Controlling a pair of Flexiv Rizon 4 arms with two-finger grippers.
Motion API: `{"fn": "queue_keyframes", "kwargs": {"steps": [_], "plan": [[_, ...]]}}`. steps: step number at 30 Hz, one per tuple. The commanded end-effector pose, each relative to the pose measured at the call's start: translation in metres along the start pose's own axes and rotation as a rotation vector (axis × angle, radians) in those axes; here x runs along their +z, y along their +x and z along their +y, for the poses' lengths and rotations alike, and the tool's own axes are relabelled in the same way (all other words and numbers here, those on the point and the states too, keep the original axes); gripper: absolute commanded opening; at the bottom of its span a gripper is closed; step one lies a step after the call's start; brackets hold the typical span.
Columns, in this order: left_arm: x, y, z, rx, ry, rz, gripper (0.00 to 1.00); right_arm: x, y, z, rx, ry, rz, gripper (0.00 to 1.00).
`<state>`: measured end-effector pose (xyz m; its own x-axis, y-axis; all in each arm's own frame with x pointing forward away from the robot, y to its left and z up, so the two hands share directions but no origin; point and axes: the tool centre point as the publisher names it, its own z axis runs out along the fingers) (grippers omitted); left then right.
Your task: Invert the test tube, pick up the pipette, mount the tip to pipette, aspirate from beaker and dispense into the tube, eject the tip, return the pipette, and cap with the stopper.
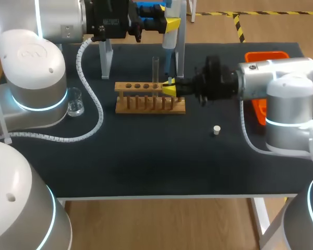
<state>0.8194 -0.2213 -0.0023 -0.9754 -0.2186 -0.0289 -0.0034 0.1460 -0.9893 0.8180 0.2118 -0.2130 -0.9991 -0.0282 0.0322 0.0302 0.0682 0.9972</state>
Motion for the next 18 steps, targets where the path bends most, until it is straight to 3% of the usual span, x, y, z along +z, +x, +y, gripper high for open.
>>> {"fn": "queue_keyframes", "kwargs": {"steps": [1, 18], "plan": [[0.001, 0.0, -0.001, -0.001, 0.0, -0.003, 0.0, 0.008, -0.004, -0.002, 0.002, -0.003, -0.001, 0.0], [0.001, 0.0, -0.001, -0.001, 0.0, -0.003, 0.0, 0.014, -0.003, 0.014, -0.021, -0.052, -0.016, 0.0]]}}
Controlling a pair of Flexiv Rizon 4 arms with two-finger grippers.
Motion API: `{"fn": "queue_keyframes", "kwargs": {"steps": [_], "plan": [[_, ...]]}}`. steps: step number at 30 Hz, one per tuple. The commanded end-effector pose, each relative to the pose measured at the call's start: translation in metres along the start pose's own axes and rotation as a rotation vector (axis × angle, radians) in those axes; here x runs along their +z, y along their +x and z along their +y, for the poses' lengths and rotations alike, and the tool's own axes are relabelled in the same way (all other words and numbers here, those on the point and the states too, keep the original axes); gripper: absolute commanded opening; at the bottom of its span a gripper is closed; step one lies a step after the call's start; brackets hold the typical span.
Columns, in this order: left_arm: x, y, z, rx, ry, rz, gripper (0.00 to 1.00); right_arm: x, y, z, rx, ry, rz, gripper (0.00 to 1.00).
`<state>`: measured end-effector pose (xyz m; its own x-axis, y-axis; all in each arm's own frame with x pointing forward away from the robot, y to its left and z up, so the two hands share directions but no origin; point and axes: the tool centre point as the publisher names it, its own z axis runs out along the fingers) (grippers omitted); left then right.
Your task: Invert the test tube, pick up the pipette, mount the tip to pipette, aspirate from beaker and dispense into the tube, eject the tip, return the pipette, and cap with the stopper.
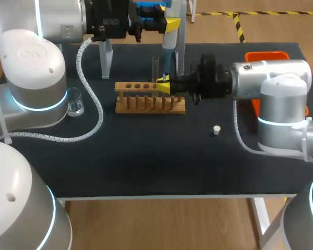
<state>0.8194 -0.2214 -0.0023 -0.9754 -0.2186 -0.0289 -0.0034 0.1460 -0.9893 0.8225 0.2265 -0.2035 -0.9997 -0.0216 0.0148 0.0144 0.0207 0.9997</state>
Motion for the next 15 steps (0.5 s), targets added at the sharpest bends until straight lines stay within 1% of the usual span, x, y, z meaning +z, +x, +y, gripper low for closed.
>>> {"fn": "queue_keyframes", "kwargs": {"steps": [1, 9, 15], "plan": [[0.001, 0.0, -0.001, -0.001, 0.0, -0.003, 0.0, 0.0, 0.001, 0.004, -0.004, -0.006, -0.009, 0.0], [0.001, 0.0, -0.001, -0.001, 0.0, -0.003, 0.0, -0.003, 0.0, 0.015, -0.019, -0.019, -0.016, 0.0], [0.001, 0.0, -0.001, -0.001, 0.0, -0.003, 0.0, -0.004, 0.003, 0.014, -0.024, -0.014, -0.014, 0.0]]}}
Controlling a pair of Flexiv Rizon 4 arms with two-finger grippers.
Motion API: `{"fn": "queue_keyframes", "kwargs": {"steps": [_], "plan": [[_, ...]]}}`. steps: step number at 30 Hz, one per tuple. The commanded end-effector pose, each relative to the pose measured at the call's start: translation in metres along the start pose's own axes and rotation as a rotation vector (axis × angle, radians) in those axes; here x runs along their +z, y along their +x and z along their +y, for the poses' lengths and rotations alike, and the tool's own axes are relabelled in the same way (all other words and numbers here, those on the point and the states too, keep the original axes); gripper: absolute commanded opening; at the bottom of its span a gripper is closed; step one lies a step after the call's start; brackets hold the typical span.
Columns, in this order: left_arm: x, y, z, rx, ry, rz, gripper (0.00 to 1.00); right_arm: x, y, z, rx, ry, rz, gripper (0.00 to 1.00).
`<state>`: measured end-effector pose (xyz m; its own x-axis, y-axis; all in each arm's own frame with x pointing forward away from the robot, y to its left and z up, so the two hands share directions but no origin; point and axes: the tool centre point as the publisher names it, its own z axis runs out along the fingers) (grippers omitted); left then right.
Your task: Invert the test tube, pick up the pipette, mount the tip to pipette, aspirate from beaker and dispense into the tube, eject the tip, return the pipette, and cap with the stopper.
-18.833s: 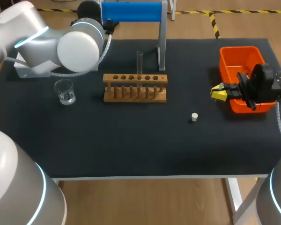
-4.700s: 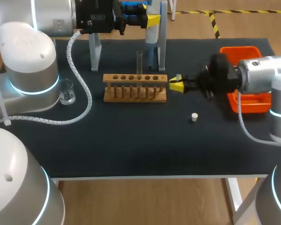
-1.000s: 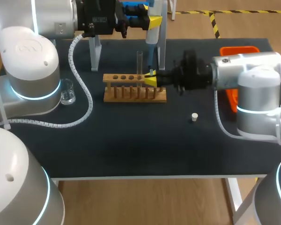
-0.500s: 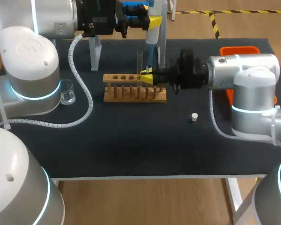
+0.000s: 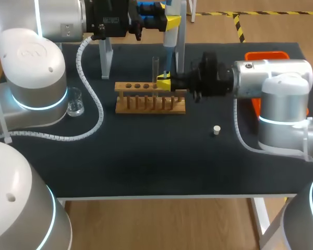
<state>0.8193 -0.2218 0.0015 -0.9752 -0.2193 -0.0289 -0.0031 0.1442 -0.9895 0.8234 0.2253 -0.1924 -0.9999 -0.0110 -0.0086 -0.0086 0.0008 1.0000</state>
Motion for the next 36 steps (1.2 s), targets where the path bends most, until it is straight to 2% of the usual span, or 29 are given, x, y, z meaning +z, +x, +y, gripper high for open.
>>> {"fn": "queue_keyframes", "kwargs": {"steps": [1, 24, 36], "plan": [[0.001, 0.0, 0.003, 0.0, -0.002, -0.002, 0.0, -0.003, 0.005, 0.002, 0.0, 0.008, -0.002, 0.0], [0.001, 0.0, 0.003, 0.0, -0.002, -0.002, 0.0, -0.008, 0.01, -0.01, 0.018, 0.053, 0.001, 0.0], [0.001, 0.0, 0.003, 0.0, -0.002, -0.002, 0.0, -0.006, 0.008, -0.002, 0.006, 0.029, -0.001, 0.0]]}}
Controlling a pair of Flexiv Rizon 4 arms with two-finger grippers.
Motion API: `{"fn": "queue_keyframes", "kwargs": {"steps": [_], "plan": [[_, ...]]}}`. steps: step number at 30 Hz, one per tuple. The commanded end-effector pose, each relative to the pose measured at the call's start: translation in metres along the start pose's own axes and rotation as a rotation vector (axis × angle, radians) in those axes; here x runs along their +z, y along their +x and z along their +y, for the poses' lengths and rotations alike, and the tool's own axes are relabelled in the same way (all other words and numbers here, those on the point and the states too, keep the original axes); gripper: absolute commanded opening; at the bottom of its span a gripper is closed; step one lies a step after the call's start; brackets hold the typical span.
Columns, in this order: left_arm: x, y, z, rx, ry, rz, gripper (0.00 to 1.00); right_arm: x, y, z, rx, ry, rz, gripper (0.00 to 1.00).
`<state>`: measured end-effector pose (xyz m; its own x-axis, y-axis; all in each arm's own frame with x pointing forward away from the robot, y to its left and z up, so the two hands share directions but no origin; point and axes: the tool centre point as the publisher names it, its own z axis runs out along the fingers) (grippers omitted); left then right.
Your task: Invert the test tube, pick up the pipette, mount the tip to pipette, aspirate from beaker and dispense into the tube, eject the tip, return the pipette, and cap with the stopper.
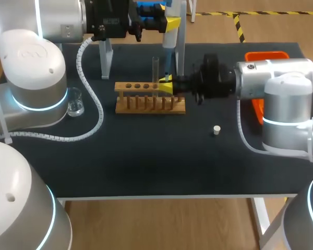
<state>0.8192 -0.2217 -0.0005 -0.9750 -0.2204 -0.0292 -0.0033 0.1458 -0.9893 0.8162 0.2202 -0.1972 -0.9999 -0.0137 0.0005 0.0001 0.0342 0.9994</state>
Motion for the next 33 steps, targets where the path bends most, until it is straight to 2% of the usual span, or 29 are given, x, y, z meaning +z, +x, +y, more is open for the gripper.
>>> {"fn": "queue_keyframes", "kwargs": {"steps": [1, 16, 33], "plan": [[0.0009, 0.0001, 0.0013, -0.001, 0.0, -0.001, 0.0, -0.0007, 0.0005, 0.0032, -0.004, -0.005, -0.003, 0.0], [0.0009, 0.0001, 0.0013, -0.001, 0.0, -0.001, 0.0, -0.0026, -0.0024, -0.0029, 0.003, 0.006, -0.011, 0.0], [0.0009, 0.0001, 0.0013, -0.001, 0.0, -0.001, 0.0, 0.0011, -0.0071, 0.0006, -0.006, 0.003, -0.01, 0.0]]}}
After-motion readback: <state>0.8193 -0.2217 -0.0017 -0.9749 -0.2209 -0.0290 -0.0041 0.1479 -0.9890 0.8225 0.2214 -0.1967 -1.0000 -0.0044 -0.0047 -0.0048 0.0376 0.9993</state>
